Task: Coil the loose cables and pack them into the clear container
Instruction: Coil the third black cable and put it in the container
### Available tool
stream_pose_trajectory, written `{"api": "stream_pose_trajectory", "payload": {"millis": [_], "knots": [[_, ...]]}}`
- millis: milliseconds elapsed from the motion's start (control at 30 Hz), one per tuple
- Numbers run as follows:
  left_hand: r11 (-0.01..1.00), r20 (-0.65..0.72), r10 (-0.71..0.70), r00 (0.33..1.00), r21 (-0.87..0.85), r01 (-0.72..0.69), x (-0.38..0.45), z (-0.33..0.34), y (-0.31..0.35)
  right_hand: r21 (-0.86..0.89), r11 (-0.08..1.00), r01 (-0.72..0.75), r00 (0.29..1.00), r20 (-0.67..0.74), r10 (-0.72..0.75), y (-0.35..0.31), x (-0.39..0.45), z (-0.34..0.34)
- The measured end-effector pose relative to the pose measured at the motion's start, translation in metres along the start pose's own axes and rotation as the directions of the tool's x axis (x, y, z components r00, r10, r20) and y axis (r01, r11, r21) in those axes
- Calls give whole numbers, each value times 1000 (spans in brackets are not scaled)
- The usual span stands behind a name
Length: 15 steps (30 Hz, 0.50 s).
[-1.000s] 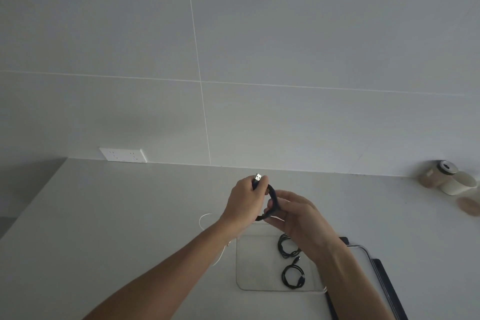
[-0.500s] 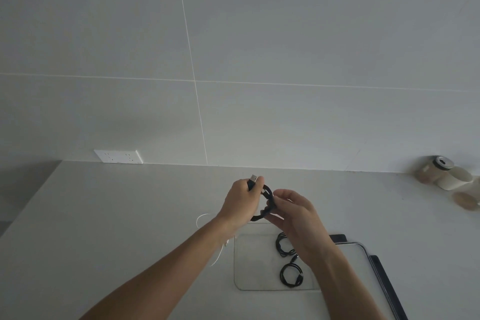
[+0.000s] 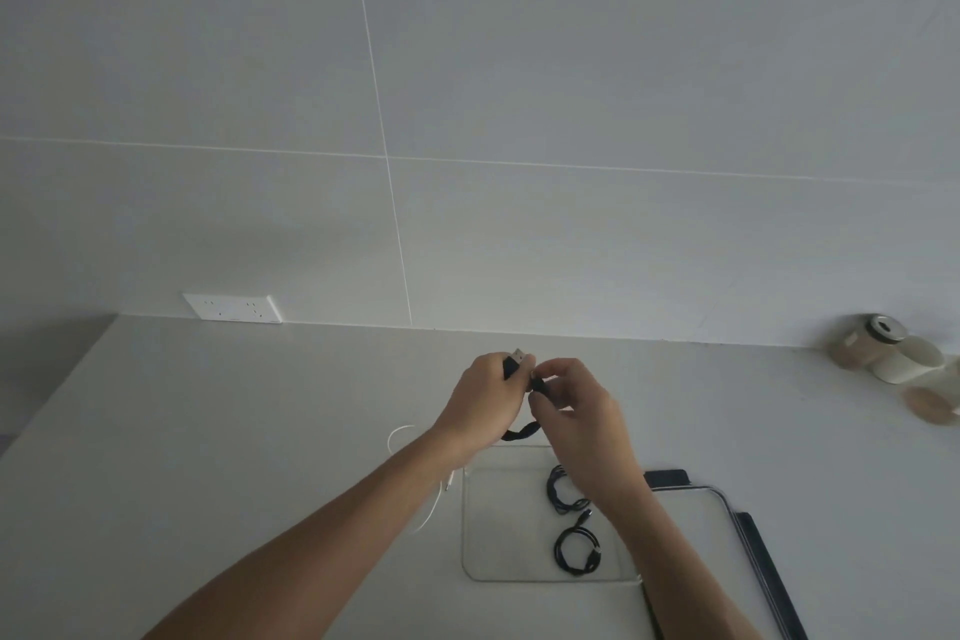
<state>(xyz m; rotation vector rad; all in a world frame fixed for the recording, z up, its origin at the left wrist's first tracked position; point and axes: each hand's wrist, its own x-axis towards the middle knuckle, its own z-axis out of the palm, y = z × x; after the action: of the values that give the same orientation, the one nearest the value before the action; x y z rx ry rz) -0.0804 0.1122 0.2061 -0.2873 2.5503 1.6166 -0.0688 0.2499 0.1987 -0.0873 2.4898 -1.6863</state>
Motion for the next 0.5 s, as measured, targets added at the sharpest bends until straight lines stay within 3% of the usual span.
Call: {"api": "stream_pose_trajectory", "payload": {"millis": [100, 167, 200, 267, 367, 500], "knots": [[998, 9, -2, 1000, 70, 1, 2, 5, -10, -315, 947, 66, 998, 20, -63, 7, 0, 6], [996, -3, 0, 1000, 93, 0, 1, 8, -17, -396, 916, 68, 997, 52, -51, 13, 0, 9], [994, -12, 2, 1000, 108, -1, 1, 9, -20, -328, 944, 31, 999, 44, -18, 15, 1, 9], [994, -17, 3, 1000, 109, -2, 0, 12, -27, -29, 996, -85, 996, 21, 86, 16, 3, 9], [999, -11, 28, 1000, 45, -28, -3, 15, -30, 348, 912, -217, 975, 38, 218, 20, 6, 6], [999, 17, 53, 998, 6, -53, -5, 19, -34, 512, 811, -283, 952, 46, 303, 30, 6, 6]]}}
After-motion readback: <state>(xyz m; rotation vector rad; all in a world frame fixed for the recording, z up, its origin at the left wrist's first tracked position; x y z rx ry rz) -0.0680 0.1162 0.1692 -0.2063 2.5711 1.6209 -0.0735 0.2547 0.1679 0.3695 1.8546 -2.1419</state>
